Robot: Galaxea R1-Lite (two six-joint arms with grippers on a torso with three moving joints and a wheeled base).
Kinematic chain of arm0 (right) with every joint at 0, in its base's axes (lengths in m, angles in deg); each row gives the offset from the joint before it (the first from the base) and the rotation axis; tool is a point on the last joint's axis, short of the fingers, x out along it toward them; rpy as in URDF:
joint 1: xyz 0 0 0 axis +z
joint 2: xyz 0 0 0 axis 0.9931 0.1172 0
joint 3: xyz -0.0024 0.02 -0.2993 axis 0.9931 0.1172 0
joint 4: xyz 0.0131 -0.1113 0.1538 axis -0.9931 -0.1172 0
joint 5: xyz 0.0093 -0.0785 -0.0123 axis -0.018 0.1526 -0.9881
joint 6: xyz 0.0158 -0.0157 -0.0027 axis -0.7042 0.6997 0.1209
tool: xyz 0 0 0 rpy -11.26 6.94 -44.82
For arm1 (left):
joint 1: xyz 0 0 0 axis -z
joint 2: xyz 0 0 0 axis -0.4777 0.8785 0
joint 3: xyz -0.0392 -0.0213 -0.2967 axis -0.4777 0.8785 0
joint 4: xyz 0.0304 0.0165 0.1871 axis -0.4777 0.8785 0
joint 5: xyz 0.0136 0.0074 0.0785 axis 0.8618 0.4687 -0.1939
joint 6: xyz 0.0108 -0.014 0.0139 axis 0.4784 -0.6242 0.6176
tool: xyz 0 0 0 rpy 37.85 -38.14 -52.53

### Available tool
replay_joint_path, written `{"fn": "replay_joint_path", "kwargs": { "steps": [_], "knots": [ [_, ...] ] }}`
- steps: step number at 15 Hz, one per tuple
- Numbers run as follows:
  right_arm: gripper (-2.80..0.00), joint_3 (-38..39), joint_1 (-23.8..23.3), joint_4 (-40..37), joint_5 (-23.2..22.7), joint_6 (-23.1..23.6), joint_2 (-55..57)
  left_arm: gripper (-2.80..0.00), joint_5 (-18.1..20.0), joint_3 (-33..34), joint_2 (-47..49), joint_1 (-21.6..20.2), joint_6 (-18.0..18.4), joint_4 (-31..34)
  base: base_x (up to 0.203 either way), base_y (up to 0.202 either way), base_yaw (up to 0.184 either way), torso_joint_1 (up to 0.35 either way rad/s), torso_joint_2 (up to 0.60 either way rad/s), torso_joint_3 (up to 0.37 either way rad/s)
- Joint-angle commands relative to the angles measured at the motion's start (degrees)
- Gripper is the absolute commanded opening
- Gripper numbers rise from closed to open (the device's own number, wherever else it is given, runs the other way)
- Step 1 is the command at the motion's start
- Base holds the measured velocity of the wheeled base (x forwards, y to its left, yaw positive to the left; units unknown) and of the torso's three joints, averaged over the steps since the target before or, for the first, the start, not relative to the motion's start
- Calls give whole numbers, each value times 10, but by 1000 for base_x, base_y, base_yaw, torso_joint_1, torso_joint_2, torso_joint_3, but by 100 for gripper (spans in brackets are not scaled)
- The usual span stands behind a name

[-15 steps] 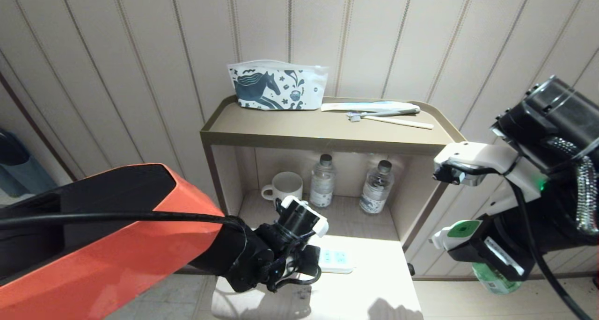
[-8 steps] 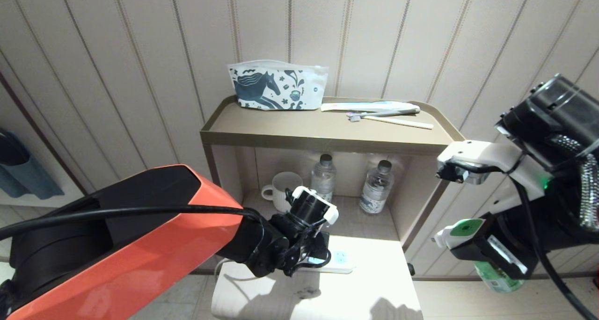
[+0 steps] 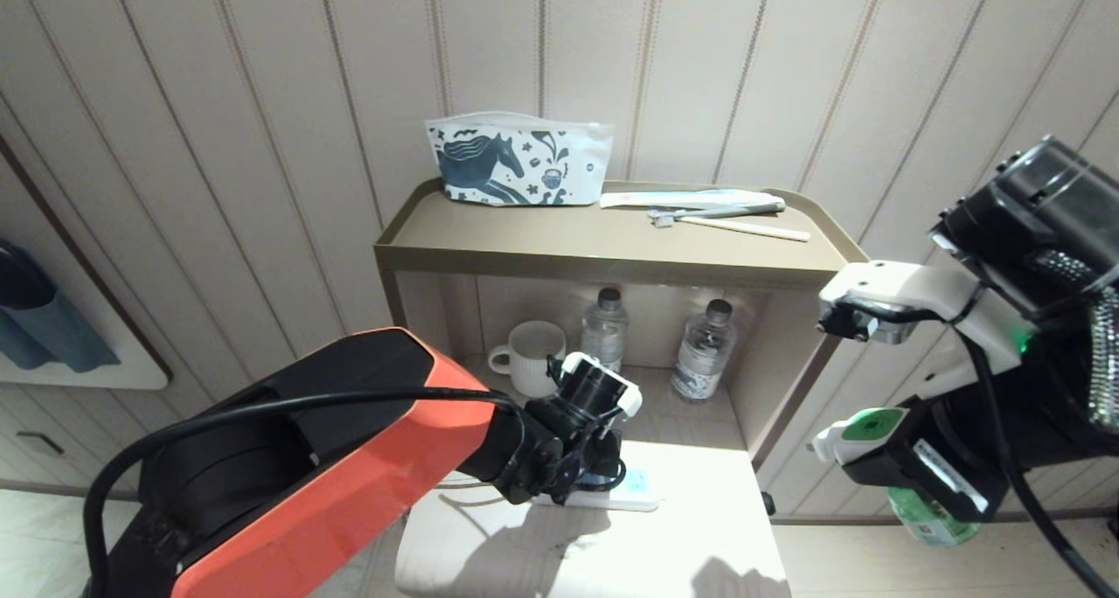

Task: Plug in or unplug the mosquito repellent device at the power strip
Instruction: Insert the plug into the socket

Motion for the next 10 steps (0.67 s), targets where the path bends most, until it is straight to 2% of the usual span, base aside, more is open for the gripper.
{"fn": "replay_joint_path", "kwargs": {
  "steps": [1, 5, 10],
  "knots": [
    [-280, 0, 0, -3, 1, 1, 1, -280, -7, -8, 17, 0, -2, -1, 0, 0, 0, 0, 0, 0],
    [-280, 0, 0, -3, 1, 1, 2, -280, -21, -47, 46, -5, 2, 2, 0, 0, 0, 0, 0, 0],
    [-280, 0, -1, -3, 1, 1, 4, -280, -21, -56, 50, -6, 12, 19, 0, 0, 0, 0, 0, 0]
  ]
}}
